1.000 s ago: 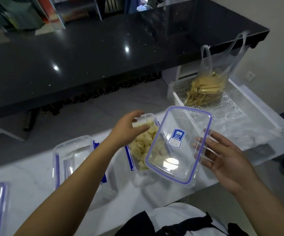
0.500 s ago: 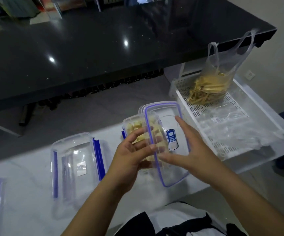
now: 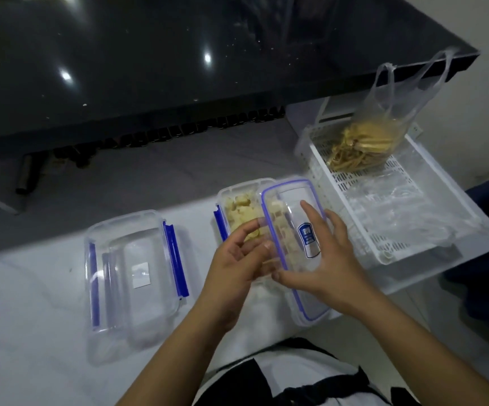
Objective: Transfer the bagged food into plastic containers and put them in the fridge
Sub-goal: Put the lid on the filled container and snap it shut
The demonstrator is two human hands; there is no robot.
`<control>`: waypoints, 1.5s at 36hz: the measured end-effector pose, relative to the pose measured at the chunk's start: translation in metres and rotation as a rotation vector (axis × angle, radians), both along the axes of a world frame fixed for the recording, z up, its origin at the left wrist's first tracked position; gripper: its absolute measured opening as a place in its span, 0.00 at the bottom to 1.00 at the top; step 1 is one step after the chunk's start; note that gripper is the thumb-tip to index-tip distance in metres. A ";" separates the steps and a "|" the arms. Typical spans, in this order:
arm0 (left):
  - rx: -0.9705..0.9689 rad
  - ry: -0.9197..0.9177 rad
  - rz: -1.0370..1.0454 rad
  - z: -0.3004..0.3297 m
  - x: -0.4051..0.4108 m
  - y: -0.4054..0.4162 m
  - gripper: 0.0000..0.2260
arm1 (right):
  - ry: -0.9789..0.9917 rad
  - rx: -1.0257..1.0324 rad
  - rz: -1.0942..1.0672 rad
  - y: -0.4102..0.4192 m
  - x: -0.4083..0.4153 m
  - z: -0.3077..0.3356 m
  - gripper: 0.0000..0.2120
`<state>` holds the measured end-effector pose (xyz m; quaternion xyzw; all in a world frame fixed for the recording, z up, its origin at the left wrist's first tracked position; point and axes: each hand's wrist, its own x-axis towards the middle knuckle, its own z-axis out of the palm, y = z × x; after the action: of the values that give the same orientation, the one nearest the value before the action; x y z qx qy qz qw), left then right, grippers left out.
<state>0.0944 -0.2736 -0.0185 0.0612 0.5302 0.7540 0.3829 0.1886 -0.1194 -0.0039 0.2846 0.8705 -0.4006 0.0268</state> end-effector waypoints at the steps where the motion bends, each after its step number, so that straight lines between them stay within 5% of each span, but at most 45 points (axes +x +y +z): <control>1: -0.049 0.070 0.064 -0.004 -0.004 -0.003 0.16 | -0.021 0.027 0.000 -0.001 0.003 -0.001 0.57; 6: -0.444 0.293 0.245 -0.024 -0.023 -0.015 0.24 | -0.186 0.172 0.049 -0.008 0.021 -0.007 0.55; 10: -0.398 -0.044 0.141 -0.039 -0.024 -0.010 0.34 | -0.293 0.217 0.068 -0.015 0.034 -0.015 0.54; 15: -0.340 -0.412 0.198 -0.046 -0.020 -0.012 0.26 | -0.341 0.271 0.062 -0.024 0.041 -0.021 0.54; 27: -0.358 -0.299 0.262 -0.062 -0.020 -0.025 0.20 | -0.308 0.317 0.023 -0.031 0.037 -0.017 0.53; 40: -0.269 -0.173 0.191 -0.068 0.013 -0.032 0.32 | -0.418 0.410 0.091 -0.038 0.014 -0.028 0.55; 54: -0.242 -0.222 0.160 -0.070 0.019 -0.040 0.33 | -0.378 0.423 0.105 -0.049 0.014 -0.030 0.55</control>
<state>0.1132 -0.3141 -0.0882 -0.1112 0.5747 0.7148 0.3826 0.2026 -0.1689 -0.0341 0.3080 0.9279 -0.1479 0.1495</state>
